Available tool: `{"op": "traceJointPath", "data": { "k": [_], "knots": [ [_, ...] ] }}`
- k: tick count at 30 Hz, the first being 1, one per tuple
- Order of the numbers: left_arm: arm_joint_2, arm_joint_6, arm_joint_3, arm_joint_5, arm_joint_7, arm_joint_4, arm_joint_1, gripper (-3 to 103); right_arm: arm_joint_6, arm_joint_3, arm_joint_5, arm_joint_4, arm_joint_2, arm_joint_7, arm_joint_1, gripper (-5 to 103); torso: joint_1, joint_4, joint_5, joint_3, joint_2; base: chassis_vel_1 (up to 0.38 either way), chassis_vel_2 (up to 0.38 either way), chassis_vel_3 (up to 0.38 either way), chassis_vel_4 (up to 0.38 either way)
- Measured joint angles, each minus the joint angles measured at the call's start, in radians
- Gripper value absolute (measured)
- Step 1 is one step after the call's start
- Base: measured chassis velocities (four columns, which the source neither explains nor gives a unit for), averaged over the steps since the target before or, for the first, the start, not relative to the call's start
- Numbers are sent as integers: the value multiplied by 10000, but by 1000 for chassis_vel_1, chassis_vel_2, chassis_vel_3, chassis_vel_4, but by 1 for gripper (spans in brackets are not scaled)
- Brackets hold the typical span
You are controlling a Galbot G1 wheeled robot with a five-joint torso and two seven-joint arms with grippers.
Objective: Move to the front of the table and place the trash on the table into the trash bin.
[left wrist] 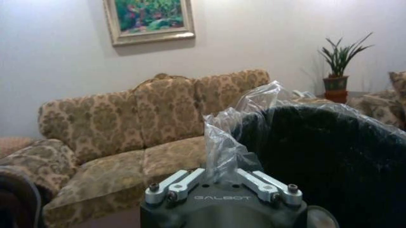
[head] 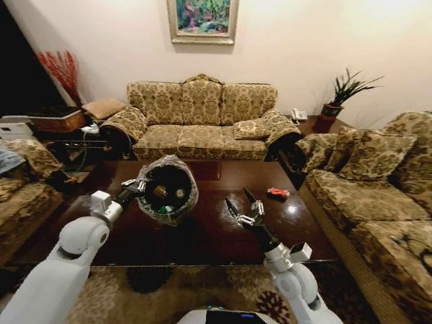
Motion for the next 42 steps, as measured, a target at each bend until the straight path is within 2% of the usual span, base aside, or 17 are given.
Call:
{"op": "traceJointPath", "data": {
  "k": [6,7,9,10,12,14,16,19,22,23,24,26,27,30,36,40,42],
  "knots": [
    [0,-1,-10,7,25,4,15,3,199,387,-264,-168,-44,691,169,100,0,-1,-8,0,0,-339,-337,337,348],
    [12,-1,-48,1,30,5,26,3,21,611,-400,-234,-116,1100,282,100,-1,-1,-2,0,0,-247,-317,227,248],
    [47,-10,-145,-43,29,6,59,3,-953,1272,-853,-507,-372,2316,697,100,-1,-3,4,0,0,-193,-174,183,179],
    [47,-10,-145,-43,29,6,59,3,-953,1272,-853,-507,-372,2316,697,100,-1,-3,4,0,0,-193,-156,140,179],
    [68,-25,-186,-70,31,-18,122,3,-2023,1898,-900,-1184,-760,3081,1364,100,-1,-5,4,0,0,-67,-117,69,48],
    [65,-28,-186,-71,32,-33,139,3,-2323,2069,-937,-1477,-919,3099,1621,100,0,-6,-1,1,0,-29,-77,-11,11],
    [9,-30,-149,-38,26,-76,191,3,-2766,2258,-1111,-2673,-1346,2819,2568,100,0,-3,-11,0,-1,0,0,0,0],
    [-65,-27,-127,14,26,-140,274,3,-2733,2060,-1782,-3910,-1635,2546,3520,100,0,4,-20,0,0,41,50,-22,-34],
    [-142,-12,-137,33,3,-265,397,3,-1943,1445,-3610,-6137,-1743,2073,4918,100,0,9,-4,1,-1,65,53,-2,-26],
    [-142,-12,-137,33,3,-265,397,3,-1943,1445,-3610,-6137,-1743,2073,4918,100,0,9,-4,1,-1,67,26,-5,-13],
    [-151,9,-133,38,5,-285,419,3,-1713,1214,-4330,-6934,-1696,1869,5386,100,0,8,-10,1,-1,0,0,0,0],
    [-176,35,-181,44,-5,-359,508,3,-1816,748,-5217,-7941,-1577,1508,6077,100,1,-2,5,2,-1,0,0,0,0],
    [-176,35,-181,44,-5,-359,508,3,-1816,748,-5217,-7941,-1577,1508,6077,100,1,-2,5,2,-1,0,0,0,0],
    [-208,44,-331,46,-8,-438,732,3,-1807,140,-6325,-9361,-1139,1210,7207,100,1,-7,-8,1,-1,0,0,0,0],
    [-317,84,-467,61,-35,-515,889,3,-1386,-47,-6528,-10941,-441,1216,8052,100,1,9,-11,0,-1,17,9,4,5],
    [-393,100,-505,74,-42,-504,910,3,-1261,20,-5429,-12625,113,1185,8537,100,0,-4,-7,0,-1,13,4,4,-2],
    [-402,100,-505,74,-41,-483,895,3,-1202,81,-5314,-13023,224,1287,8692,100,0,-4,-6,0,-1,0,0,0,0]
  ]
}}
